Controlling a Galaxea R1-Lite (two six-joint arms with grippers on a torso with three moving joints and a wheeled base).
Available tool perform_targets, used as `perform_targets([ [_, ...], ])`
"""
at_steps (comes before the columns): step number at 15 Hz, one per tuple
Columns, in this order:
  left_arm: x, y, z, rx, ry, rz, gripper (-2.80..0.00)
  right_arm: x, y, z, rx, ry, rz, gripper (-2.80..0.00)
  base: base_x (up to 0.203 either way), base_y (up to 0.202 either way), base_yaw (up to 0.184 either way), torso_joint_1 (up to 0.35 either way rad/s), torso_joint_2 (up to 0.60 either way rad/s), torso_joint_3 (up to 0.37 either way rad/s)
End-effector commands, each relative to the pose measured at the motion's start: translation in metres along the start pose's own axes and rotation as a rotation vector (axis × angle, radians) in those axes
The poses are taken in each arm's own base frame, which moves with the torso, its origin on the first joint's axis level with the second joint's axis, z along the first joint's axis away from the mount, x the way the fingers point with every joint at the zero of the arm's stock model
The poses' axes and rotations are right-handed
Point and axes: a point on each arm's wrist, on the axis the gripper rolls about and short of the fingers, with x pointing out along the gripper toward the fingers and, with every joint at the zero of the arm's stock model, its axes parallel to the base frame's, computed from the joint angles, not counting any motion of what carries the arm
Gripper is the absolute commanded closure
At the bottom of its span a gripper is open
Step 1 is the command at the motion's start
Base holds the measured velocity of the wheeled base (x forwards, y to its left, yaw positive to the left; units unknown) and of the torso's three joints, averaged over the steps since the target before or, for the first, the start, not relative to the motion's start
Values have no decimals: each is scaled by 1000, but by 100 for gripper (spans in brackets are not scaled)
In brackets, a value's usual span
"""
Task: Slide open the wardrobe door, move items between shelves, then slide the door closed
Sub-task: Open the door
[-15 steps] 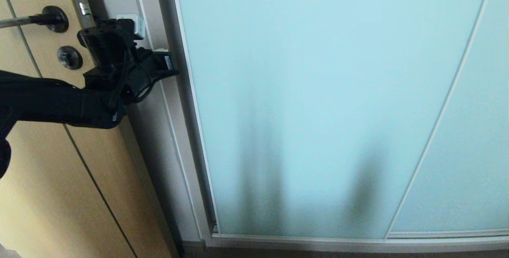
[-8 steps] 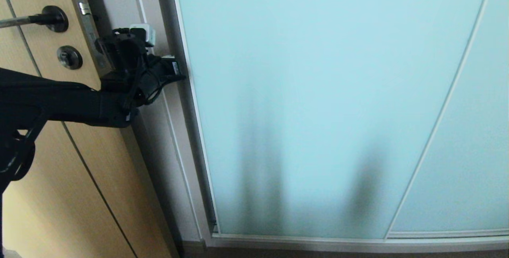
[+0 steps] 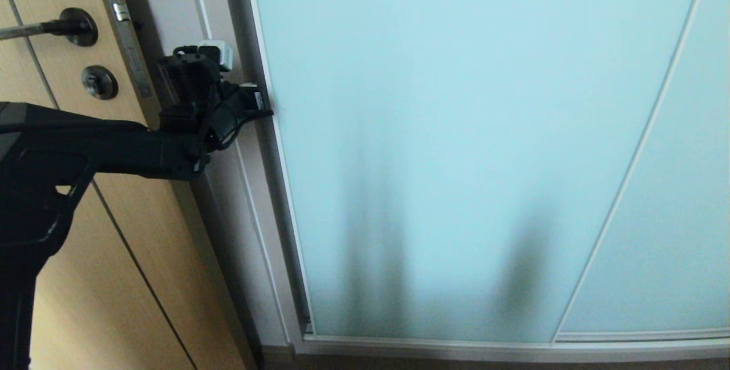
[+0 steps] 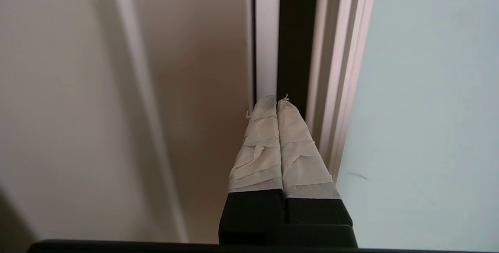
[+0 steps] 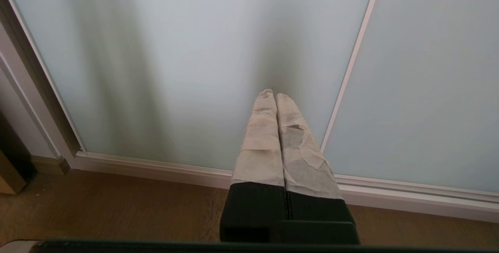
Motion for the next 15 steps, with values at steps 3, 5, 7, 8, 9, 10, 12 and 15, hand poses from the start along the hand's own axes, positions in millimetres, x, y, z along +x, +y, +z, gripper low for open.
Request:
perform_targets([
  [3,10,-13,-10,-4,-8,-21,0,0,0,0,-1,-2,1,0,0,0,0,0,0,0],
  [5,16,-16,-15,-5,-8,-26,0,0,0,0,-1,-2,1,0,0,0,0,-1,1,23],
  [7,17,-17,-21,-4,3,-26,0,0,0,0,-1,-2,1,0,0,0,0,0,0,0],
  [8,19,-17,-22,-3,0,-26,0,0,0,0,-1,-2,1,0,0,0,0,0,0,0],
  [9,20,-17,-26,-4,4,-26,0,0,0,0,-1,-2,1,0,0,0,0,0,0,0],
  [10,20,-20,-29,-3,8,-31,0,0,0,0,-1,-2,1,0,0,0,0,0,0,0],
  [12,18,-30,-28,-8,6,-53,0,0,0,0,-1,-3,1,0,0,0,0,0,0,0],
  [15,14,-52,-22,-16,-2,-91,0,0,0,0,-1,-2,1,0,0,0,0,0,0,0],
])
